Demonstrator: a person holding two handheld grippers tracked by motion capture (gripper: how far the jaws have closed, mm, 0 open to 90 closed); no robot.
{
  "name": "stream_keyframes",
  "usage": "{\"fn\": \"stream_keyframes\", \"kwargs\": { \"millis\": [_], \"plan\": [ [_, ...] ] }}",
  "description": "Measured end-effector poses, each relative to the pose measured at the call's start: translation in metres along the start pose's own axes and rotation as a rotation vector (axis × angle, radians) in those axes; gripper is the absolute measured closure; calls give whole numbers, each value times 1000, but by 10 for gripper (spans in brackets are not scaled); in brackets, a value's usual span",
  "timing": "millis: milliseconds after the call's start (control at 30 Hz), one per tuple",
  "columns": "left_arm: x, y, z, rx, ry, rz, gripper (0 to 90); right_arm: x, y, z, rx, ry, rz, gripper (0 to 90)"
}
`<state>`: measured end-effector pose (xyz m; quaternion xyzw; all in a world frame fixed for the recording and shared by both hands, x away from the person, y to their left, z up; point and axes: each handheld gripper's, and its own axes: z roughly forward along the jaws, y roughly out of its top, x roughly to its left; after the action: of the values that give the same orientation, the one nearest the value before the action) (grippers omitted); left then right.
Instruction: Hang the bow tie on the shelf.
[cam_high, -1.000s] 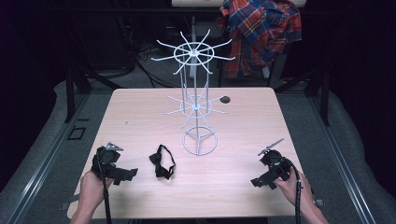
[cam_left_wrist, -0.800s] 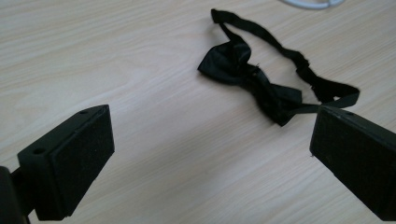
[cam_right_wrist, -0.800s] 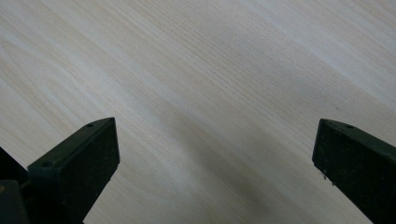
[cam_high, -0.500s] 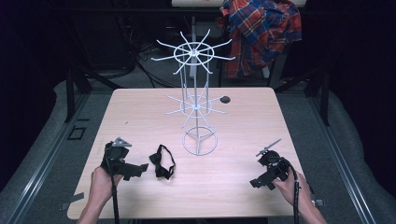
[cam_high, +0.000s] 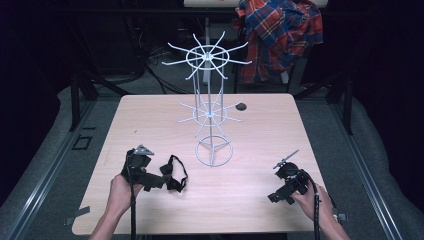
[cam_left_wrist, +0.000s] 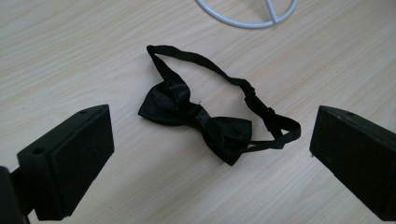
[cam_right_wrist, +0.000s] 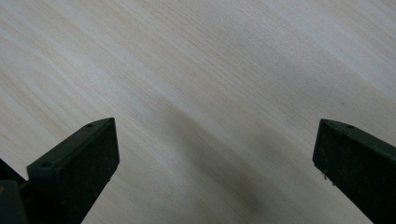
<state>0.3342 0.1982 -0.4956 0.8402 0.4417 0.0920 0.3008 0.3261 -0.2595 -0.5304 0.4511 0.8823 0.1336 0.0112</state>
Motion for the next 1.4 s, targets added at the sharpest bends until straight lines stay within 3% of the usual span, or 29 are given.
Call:
{"fn": "stream_keyframes", "kwargs": {
  "millis": [233, 267, 467, 500, 533, 567, 933, 967, 1000, 1033, 1067, 1133, 1400],
  "plan": [
    [7, -3, 7, 25, 35, -34, 7, 0, -1, 3, -15, 2, 12, 5],
    [10, -2, 10, 27, 45, -45, 9, -1, 0, 1, 10, 0, -7, 7],
    [13, 5, 23, 46, 44, -56, 25, 0, 1, 2, 14, 6, -10, 13],
    [13, 6, 25, 50, 39, -52, 38, -1, 1, 1, 30, -1, -16, 15],
    [12, 7, 28, 55, 37, -52, 52, 0, -1, 5, -5, 5, 13, 20],
    [12, 7, 30, 58, 38, -51, 62, -1, 0, 4, 21, 0, -9, 24],
    [15, 15, 53, 129, 83, -69, 208, -1, 0, 4, 44, 14, -5, 33],
    [16, 15, 54, 136, 82, -73, 218, 2, -3, 9, -19, 22, 47, 33],
    [16, 15, 56, 139, 90, -80, 225, 1, -2, 8, 2, 19, 31, 33],
    [17, 15, 58, 145, 91, -87, 240, -3, 0, 4, 61, 10, -20, 36],
    [18, 15, 60, 157, 101, -90, 250, -4, 1, 4, 71, 10, -30, 37],
    [18, 13, 65, 183, 97, -96, 301, -2, -1, 6, 41, 16, 1, 40],
    [19, 9, 71, 210, 85, -98, 370, -2, -1, 7, 42, 20, 3, 45]
  ]
}}
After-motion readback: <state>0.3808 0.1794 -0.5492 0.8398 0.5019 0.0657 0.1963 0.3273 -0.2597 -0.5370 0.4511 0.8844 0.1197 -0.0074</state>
